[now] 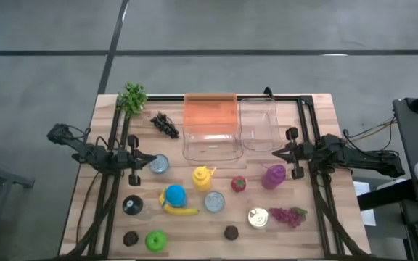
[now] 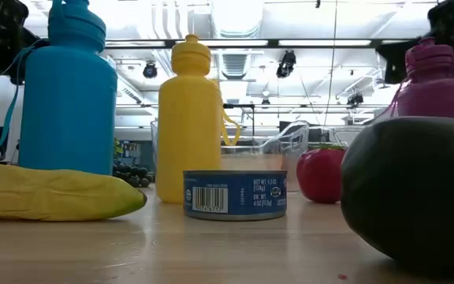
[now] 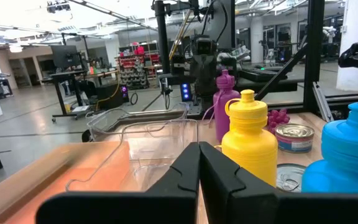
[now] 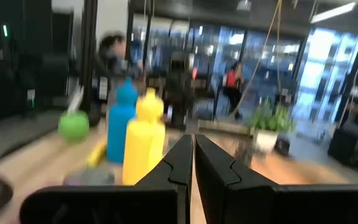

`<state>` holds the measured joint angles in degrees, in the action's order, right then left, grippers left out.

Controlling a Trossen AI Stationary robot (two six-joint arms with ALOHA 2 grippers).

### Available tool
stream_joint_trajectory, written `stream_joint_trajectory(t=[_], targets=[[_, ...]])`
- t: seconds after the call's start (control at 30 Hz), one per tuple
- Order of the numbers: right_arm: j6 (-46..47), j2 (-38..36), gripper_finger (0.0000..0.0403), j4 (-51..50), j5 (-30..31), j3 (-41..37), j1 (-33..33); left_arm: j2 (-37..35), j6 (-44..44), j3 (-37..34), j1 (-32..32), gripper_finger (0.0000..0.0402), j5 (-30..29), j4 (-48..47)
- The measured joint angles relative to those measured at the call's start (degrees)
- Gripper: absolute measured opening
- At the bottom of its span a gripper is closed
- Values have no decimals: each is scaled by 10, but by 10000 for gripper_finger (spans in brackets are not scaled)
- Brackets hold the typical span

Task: Pick & Place Food Item
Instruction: Put the purple water bottle into the right transparent bin

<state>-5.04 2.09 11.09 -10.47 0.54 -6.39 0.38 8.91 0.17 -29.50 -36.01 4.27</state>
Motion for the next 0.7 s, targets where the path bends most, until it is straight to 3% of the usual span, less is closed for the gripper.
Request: stream_joint_trajectory(t=[0.23, 0.33, 0.47, 0.7], targets=[[53, 0, 13, 157, -1, 0, 0, 0, 0, 0, 0, 10, 0, 0], [64, 0, 13, 176, -2, 18, 0, 0, 0, 0, 0, 10, 0, 0], [69, 0, 13, 133, -2, 86, 0, 0, 0, 0, 0, 10, 0, 0], [76, 23, 13, -47, -1, 264, 0, 0, 0, 0, 0, 10, 0, 0]])
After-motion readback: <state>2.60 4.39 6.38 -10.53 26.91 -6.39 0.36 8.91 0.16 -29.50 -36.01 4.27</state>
